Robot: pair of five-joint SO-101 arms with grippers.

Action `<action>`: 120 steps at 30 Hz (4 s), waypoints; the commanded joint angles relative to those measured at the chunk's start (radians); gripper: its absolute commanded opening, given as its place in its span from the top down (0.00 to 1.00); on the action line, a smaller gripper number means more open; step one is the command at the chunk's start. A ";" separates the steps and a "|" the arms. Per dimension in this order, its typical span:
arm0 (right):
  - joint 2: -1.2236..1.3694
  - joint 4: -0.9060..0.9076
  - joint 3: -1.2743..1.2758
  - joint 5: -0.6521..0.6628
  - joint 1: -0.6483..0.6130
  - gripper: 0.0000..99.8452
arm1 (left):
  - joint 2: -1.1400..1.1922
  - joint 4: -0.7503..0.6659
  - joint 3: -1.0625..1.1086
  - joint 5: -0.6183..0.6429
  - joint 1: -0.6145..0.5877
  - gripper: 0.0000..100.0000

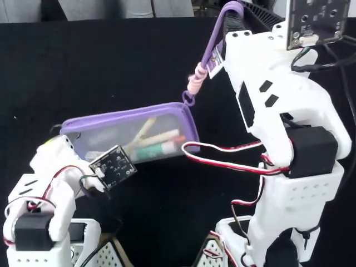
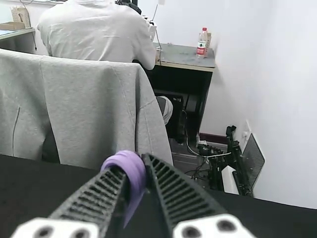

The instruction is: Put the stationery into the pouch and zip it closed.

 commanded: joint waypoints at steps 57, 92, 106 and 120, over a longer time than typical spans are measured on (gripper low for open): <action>-0.030 -0.002 -0.019 0.046 -0.008 0.99 | 1.464 0.428 -1.250 0.026 0.035 0.97; -0.019 -0.281 0.186 0.037 0.146 0.99 | -0.293 -0.094 -0.051 0.671 -0.028 0.97; 0.042 -0.354 0.245 0.037 0.141 0.99 | -0.370 -0.215 -0.124 1.160 -0.028 0.97; 0.294 -0.569 0.257 0.037 0.259 0.99 | -0.370 -0.295 -0.186 1.401 -0.042 0.97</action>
